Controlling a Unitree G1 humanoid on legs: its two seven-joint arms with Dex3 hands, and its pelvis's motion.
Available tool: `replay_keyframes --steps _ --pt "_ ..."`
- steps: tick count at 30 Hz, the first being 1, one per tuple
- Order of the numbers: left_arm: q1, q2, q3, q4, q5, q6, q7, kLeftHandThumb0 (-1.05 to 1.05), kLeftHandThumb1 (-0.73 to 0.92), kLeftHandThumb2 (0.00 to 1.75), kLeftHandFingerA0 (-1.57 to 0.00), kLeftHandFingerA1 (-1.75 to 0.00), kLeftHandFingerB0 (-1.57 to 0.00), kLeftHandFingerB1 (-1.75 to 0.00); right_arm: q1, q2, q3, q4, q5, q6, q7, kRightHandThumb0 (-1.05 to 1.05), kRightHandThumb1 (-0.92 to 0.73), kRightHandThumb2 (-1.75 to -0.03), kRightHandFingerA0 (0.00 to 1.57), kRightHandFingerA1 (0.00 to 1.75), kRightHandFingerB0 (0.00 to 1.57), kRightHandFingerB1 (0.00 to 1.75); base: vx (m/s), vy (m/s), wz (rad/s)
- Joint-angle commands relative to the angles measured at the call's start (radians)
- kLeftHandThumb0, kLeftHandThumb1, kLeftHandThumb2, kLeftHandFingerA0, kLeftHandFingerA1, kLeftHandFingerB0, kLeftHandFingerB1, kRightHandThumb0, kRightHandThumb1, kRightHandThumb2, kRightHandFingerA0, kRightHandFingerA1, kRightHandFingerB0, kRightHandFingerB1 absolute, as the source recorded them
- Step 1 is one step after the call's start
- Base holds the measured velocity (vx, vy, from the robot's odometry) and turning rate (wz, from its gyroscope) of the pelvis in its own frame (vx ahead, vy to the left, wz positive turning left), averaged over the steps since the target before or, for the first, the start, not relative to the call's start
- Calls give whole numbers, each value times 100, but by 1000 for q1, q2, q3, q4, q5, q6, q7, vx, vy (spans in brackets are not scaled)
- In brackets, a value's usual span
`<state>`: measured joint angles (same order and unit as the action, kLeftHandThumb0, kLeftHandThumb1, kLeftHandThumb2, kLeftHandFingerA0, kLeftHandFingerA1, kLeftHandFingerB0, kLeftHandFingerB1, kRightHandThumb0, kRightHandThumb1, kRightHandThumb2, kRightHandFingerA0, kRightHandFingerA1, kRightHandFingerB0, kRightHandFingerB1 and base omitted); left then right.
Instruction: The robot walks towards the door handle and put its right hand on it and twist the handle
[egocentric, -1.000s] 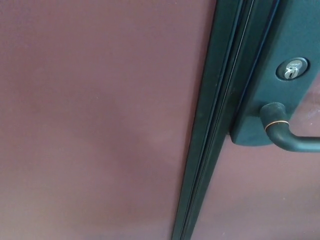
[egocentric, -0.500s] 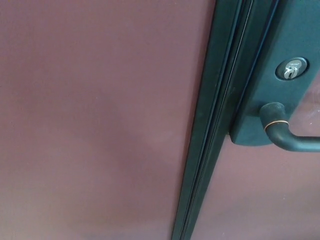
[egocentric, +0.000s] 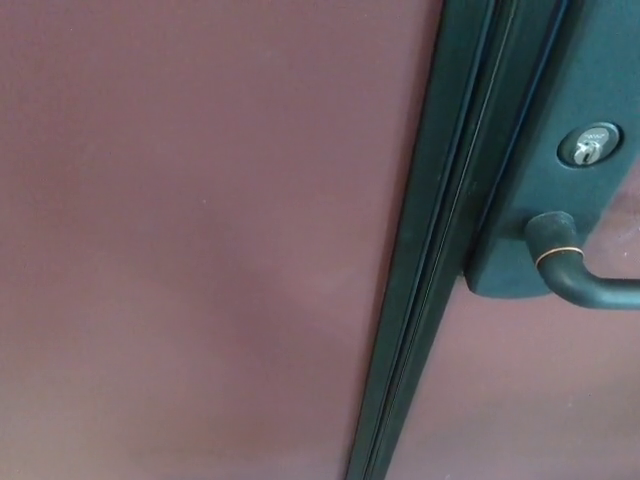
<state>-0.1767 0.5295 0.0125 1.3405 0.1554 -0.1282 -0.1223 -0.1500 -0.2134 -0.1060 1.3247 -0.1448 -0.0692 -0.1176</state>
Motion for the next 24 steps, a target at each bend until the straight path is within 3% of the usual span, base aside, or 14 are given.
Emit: replay_keyframes --steps 1,2,3,13,24 --pt "11 -2 -9 3 18 5 -24 -43 43 72 -66 -59 -45 -49 7 0 2 -1 7 -6 2 -20 -66 -59 75 81 48 40 -20 -127 6" --pt "12 -1 -9 3 19 3 -24 -43 43 72 -66 -59 -45 -49 7 1 -1 -1 11 -5 2 -21 -66 -60 75 90 47 40 10 -140 11" --pt "12 -1 -10 3 19 3 -25 -44 42 72 -68 -59 -47 -50 7 1 -2 -2 12 -5 1 -20 -66 -59 75 79 47 40 16 -175 11" --pt "10 -1 -12 4 22 8 -33 -43 43 73 -66 -58 -45 -49 6 1 -3 -2 14 -2 6 -20 -66 -59 74 76 46 39 24 -248 -7" --pt "10 1 -4 3 26 15 -37 -43 43 73 -66 -59 -45 -49 20 8 -4 1 16 -11 6 -21 -66 -59 74 78 47 40 13 6 3"
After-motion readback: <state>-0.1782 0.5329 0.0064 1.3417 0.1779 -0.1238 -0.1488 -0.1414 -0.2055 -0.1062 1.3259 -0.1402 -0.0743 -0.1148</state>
